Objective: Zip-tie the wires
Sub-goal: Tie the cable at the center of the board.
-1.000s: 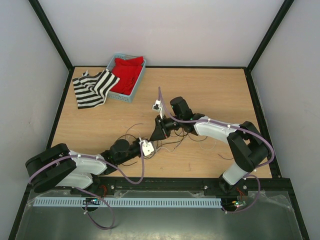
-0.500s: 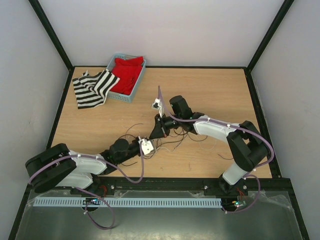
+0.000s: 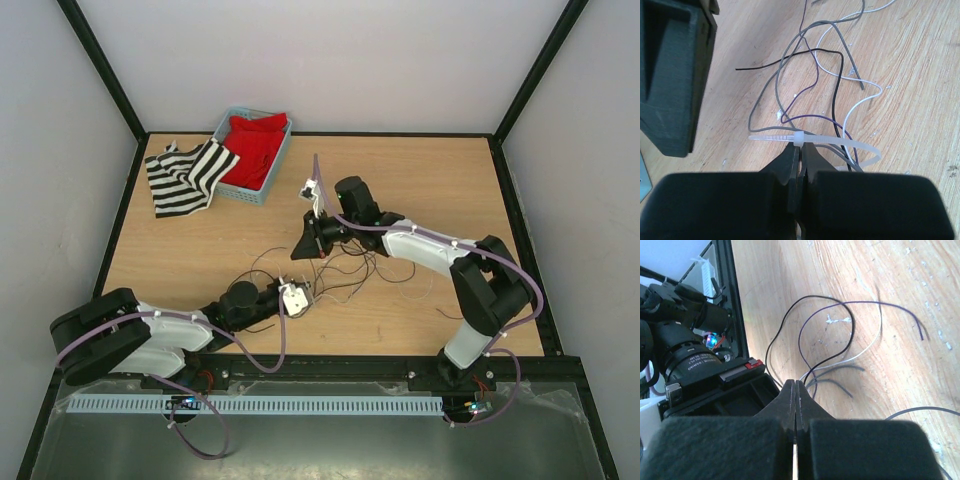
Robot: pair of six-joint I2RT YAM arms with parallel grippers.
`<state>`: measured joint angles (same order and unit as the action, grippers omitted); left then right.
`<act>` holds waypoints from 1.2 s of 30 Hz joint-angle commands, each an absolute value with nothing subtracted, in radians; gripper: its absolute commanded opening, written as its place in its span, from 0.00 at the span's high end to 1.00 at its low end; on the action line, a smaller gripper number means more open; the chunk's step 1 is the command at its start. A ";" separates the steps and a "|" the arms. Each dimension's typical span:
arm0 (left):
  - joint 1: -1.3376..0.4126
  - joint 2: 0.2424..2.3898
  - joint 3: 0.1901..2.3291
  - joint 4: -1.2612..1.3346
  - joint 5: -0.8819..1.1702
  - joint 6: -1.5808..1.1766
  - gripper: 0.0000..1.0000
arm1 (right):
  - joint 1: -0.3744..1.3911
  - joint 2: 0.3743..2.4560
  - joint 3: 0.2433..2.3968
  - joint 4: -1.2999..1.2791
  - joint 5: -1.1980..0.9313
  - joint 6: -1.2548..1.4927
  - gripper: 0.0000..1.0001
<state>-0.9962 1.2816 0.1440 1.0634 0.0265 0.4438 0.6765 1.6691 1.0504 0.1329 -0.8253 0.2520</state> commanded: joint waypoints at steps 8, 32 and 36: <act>-1.005 1.272 0.119 1.095 0.001 0.418 1.00 | 0.654 1.622 1.082 0.093 -0.747 0.215 0.84; -0.930 1.064 0.112 0.940 0.213 0.306 1.00 | 0.649 1.054 0.789 0.175 -0.410 0.198 0.09; -0.922 1.022 0.106 0.889 0.226 0.306 1.00 | 0.649 1.126 0.865 0.070 -0.593 0.316 0.18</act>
